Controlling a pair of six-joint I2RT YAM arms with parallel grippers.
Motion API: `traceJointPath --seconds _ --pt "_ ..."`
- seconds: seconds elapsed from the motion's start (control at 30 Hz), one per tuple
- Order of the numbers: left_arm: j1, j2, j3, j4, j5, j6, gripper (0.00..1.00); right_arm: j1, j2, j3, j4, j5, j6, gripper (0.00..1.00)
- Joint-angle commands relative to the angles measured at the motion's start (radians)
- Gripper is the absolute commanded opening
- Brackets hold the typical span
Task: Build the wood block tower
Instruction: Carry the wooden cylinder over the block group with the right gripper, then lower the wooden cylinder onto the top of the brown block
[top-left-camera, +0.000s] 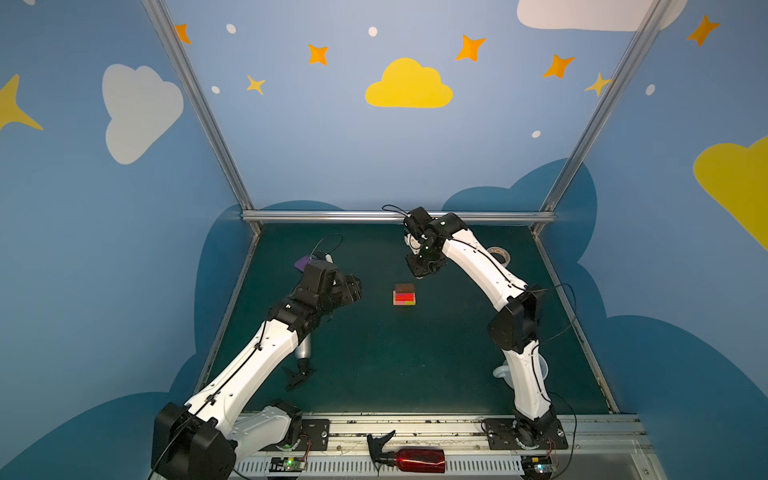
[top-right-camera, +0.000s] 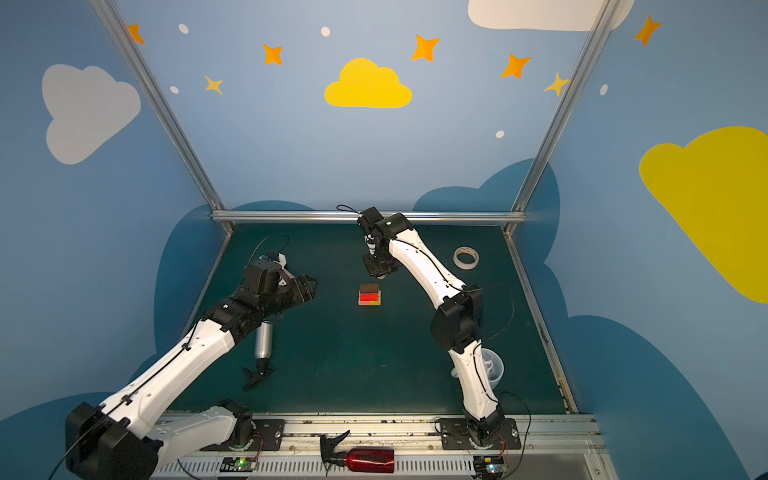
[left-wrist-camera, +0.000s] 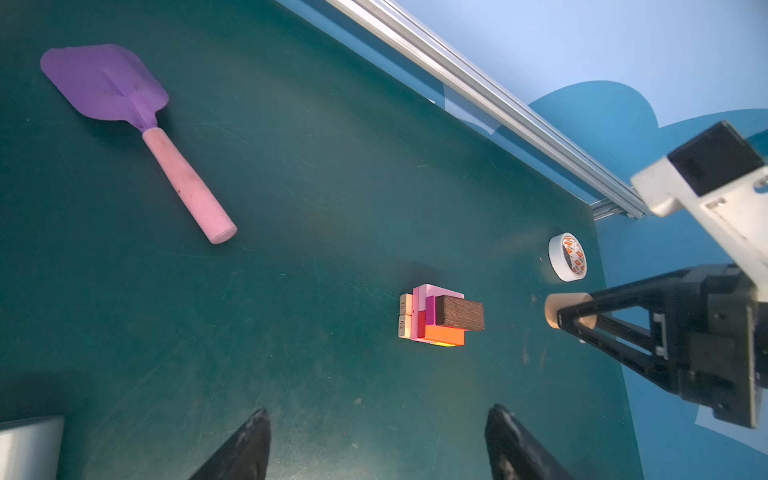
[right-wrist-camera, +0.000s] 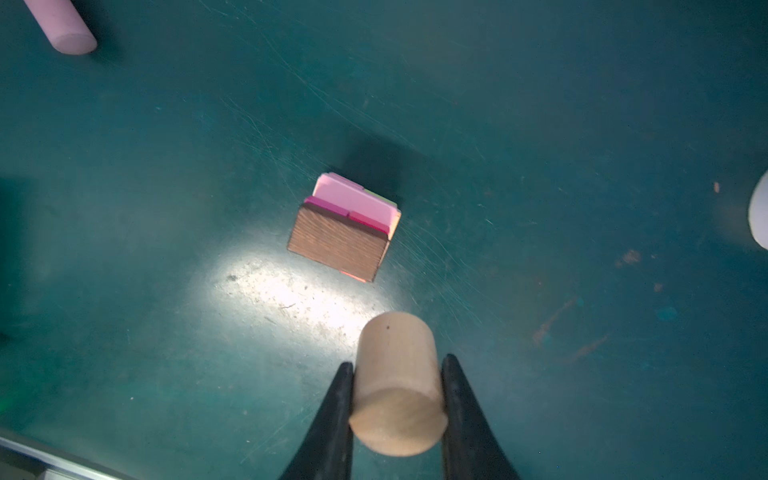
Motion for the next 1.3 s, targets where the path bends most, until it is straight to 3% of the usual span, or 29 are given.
traceJointPath --seconds 0.0,0.47,1.27 --pt "0.01 -0.015 -0.011 0.017 0.004 0.016 0.81 0.01 0.056 0.071 -0.069 -0.027 -0.01 0.0" --pt "0.025 -0.021 -0.018 0.009 0.013 0.033 0.81 0.033 0.187 0.172 -0.044 -0.094 0.008 0.0" --pt "0.03 -0.027 -0.033 0.025 0.038 0.03 0.81 0.04 0.239 0.19 -0.065 -0.101 0.012 0.0"
